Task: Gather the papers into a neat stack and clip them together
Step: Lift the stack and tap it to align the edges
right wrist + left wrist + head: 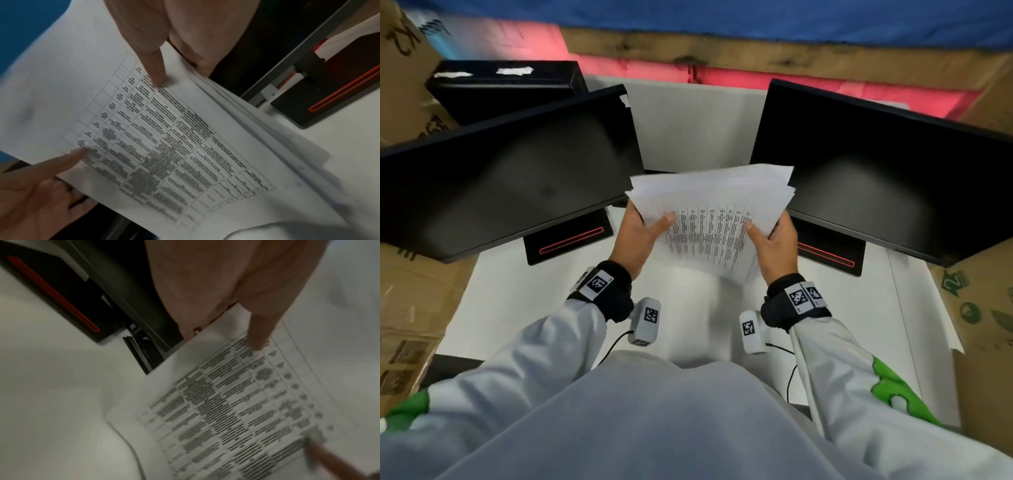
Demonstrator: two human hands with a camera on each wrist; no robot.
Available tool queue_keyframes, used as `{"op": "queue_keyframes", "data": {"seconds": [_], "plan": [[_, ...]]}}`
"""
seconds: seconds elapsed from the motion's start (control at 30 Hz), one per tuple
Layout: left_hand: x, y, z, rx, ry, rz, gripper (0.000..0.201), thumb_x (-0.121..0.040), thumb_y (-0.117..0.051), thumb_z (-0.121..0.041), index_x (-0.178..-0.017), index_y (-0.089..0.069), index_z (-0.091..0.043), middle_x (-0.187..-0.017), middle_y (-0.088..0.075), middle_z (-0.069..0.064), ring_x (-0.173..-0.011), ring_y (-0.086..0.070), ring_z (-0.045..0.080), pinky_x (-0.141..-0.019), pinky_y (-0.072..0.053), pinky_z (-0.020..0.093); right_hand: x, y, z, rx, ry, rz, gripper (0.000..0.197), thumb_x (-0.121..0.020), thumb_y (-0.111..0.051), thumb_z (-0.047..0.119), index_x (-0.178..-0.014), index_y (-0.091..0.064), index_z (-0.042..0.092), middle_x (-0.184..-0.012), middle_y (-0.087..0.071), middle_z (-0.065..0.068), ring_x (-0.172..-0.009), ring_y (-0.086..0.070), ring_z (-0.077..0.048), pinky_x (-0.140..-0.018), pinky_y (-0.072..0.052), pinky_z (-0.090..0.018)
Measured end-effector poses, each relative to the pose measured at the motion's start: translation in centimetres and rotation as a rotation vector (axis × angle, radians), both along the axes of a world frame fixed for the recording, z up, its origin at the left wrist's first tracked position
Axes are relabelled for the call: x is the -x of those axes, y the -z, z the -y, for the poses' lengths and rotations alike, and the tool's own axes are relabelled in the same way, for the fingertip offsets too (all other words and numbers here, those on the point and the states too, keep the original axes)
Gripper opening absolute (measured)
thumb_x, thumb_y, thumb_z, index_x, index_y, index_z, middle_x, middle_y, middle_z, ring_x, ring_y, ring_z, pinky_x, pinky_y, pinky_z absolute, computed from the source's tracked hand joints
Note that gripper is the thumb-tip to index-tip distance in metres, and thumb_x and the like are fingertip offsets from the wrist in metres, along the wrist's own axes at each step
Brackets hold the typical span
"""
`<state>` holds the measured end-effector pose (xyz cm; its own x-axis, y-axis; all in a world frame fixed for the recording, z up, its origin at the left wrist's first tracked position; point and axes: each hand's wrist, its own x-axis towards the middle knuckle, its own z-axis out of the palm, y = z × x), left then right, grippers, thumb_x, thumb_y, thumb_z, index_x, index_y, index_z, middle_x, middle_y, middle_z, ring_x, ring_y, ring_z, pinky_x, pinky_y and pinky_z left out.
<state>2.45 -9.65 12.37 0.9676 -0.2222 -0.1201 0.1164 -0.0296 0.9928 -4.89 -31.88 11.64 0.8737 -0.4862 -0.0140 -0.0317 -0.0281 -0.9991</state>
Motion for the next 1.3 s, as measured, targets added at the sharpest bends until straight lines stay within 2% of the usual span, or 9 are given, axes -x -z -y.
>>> {"op": "queue_keyframes", "data": {"seconds": [0.13, 0.27, 0.43, 0.6, 0.83, 0.97, 1.07, 1.23, 1.3], "plan": [[0.0, -0.2, -0.8, -0.015, 0.018, 0.002, 0.052, -0.090, -0.071, -0.005, -0.138, -0.051, -0.004, -0.132, -0.068, 0.007, -0.121, -0.067, 0.019, -0.106, -0.052, 0.041, -0.1, -0.8, 0.3, 0.104, -0.073, -0.012, 0.038, -0.090, -0.062, 0.003, -0.122, -0.054, 0.021, -0.117, -0.067, 0.005, -0.111, -0.065, -0.011, -0.097, -0.053, -0.034], [-1.8, -4.7, -3.0, -0.163, 0.020, 0.174, 0.047, -0.084, -0.077, -0.003, -0.122, -0.052, -0.015, -0.111, -0.067, 0.004, -0.083, -0.066, 0.002, -0.068, -0.054, 0.014, -0.8, -3.1, 2.4, 0.431, -0.227, -0.071, 0.018, -0.091, -0.061, 0.015, -0.102, -0.054, 0.028, -0.102, -0.070, 0.004, -0.098, -0.068, -0.018, -0.084, -0.058, -0.041], [-2.4, -8.0, -2.4, -0.703, 0.442, 0.364, 0.040, -0.080, -0.083, -0.027, -0.116, -0.066, -0.032, -0.100, -0.073, -0.011, -0.088, -0.068, 0.002, -0.084, -0.052, 0.017, -1.5, -5.2, 2.5, 0.748, -0.446, -0.110, 0.016, -0.092, -0.060, 0.012, -0.095, -0.053, 0.026, -0.083, -0.062, 0.003, -0.073, -0.056, -0.003, -0.062, -0.045, -0.025], [-2.7, -5.3, -0.5, -0.786, 0.446, 0.294, 0.040, -0.082, -0.081, -0.032, -0.114, -0.069, -0.012, -0.106, -0.072, 0.003, -0.097, -0.068, 0.025, -0.086, -0.055, 0.038, -2.3, -6.1, 1.6, 0.776, -0.536, -0.123, 0.021, -0.090, -0.062, 0.017, -0.093, -0.050, 0.034, -0.082, -0.061, 0.006, -0.079, -0.056, -0.016, -0.069, -0.044, -0.026], [-3.2, -2.6, -3.5, -0.441, 0.267, -0.006, 0.019, -0.090, -0.073, -0.019, -0.109, -0.075, -0.019, -0.109, -0.079, 0.003, -0.102, -0.075, 0.025, -0.094, -0.058, 0.042, -0.5, -1.5, 8.8, 0.634, -0.514, -0.509, 0.033, -0.068, -0.084, 0.034, -0.093, -0.063, 0.027, -0.098, -0.072, 0.002, -0.094, -0.068, -0.019, -0.086, -0.055, -0.038], [-2.7, -0.5, -6.1, -0.272, 0.234, -0.196, 0.034, -0.091, -0.070, -0.008, -0.125, -0.069, -0.006, -0.121, -0.075, 0.009, -0.112, -0.071, 0.029, -0.100, -0.054, 0.045, 2.9, 5.0, 10.7, 0.004, -0.371, -0.525, 0.056, -0.047, -0.092, 0.045, -0.094, -0.073, 0.021, -0.109, -0.073, -0.015, -0.103, -0.069, -0.024, -0.097, -0.052, -0.040], [-1.3, 1.5, -6.4, -0.222, 0.241, -0.355, 0.041, -0.089, -0.073, -0.009, -0.129, -0.066, -0.008, -0.121, -0.075, 0.008, -0.112, -0.072, 0.028, -0.100, -0.053, 0.045, 4.1, 7.7, 7.7, -0.313, -0.312, -0.471, 0.054, -0.062, -0.087, 0.029, -0.112, -0.070, 0.013, -0.118, -0.071, -0.012, -0.113, -0.066, -0.033, -0.098, -0.051, -0.043], [1.1, 5.6, -6.6, -0.139, 0.180, -0.497, 0.085, -0.053, -0.098, -0.034, -0.126, -0.066, -0.002, -0.119, -0.074, 0.017, -0.113, -0.069, 0.040, -0.102, -0.051, 0.057, 3.2, 10.4, 4.4, -0.216, -0.230, -0.465, 0.055, -0.063, -0.087, 0.019, -0.115, -0.068, 0.012, -0.117, -0.072, -0.010, -0.108, -0.069, -0.029, -0.101, -0.049, -0.051], [1.3, 6.6, -6.8, -0.128, 0.123, -0.457, 0.072, -0.062, -0.094, -0.029, -0.124, -0.068, -0.003, -0.118, -0.075, 0.016, -0.112, -0.070, 0.039, -0.103, -0.050, 0.058, 2.5, 9.4, 4.3, -0.091, -0.228, -0.429, 0.045, -0.076, -0.078, 0.010, -0.119, -0.065, 0.013, -0.119, -0.070, -0.007, -0.111, -0.067, -0.027, -0.103, -0.048, -0.049]]}}
